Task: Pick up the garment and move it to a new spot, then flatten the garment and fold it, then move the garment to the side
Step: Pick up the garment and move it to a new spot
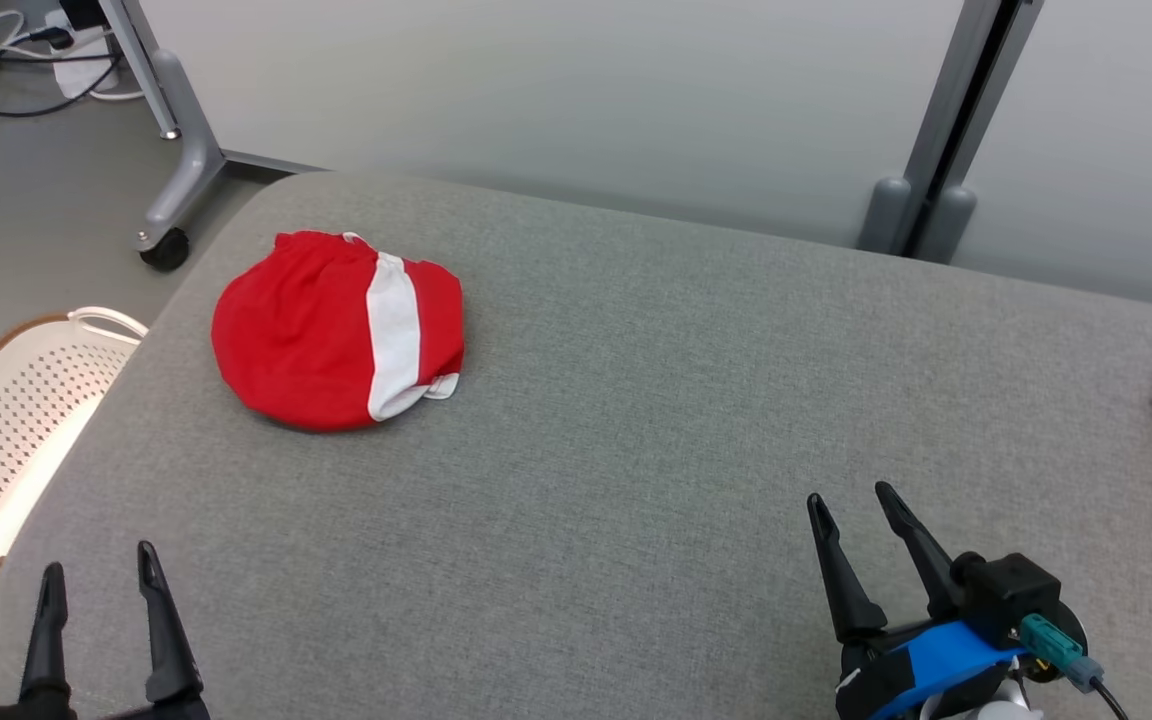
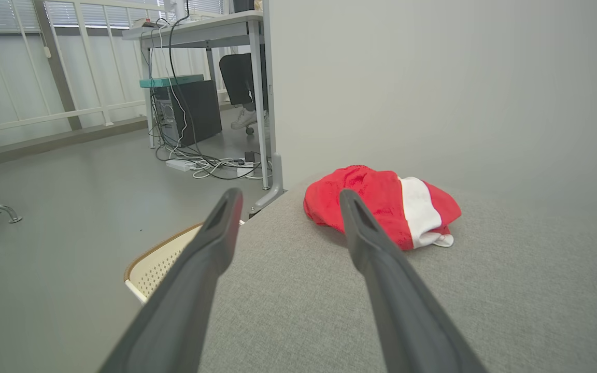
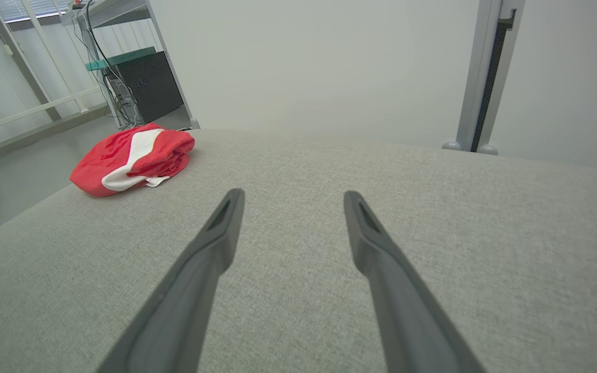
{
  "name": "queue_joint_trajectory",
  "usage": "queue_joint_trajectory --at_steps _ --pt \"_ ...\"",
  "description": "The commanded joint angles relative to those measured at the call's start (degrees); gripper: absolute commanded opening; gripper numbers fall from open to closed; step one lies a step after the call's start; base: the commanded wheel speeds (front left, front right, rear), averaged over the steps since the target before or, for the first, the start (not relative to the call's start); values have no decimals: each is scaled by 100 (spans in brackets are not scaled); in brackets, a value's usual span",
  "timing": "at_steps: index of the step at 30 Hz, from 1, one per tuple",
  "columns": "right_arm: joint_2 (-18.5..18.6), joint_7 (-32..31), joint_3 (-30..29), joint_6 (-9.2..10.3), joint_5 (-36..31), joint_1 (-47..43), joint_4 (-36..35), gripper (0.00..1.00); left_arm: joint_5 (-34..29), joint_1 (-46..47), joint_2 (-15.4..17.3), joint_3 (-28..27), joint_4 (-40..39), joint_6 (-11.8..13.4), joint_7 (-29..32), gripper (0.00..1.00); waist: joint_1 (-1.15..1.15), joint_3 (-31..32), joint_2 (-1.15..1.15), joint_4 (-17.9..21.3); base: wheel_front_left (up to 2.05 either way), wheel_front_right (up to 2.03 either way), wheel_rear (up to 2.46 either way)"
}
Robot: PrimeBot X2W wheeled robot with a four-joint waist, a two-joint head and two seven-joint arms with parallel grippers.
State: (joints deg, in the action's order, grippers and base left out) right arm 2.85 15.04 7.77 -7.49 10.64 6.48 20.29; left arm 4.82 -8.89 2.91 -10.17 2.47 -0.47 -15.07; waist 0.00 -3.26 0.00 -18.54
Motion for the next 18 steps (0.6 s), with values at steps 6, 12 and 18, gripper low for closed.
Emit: queue_joint_trajectory --at_steps 6,12,18 --pt "9 18 -25 -1 -245 258 -169 100 129 726 73 -323 128 -80 -14 100 0 -358 0 180 0 0 0" --pt "10 18 -104 -1 -548 498 -347 100 269 1748 375 -657 495 -267 -13 100 0 -800 0 479 0 0 0" --pt "36 -19 -195 -1 -745 679 -585 100 410 2726 798 -997 941 -374 -12 100 0 -1279 0 827 0 0 0"
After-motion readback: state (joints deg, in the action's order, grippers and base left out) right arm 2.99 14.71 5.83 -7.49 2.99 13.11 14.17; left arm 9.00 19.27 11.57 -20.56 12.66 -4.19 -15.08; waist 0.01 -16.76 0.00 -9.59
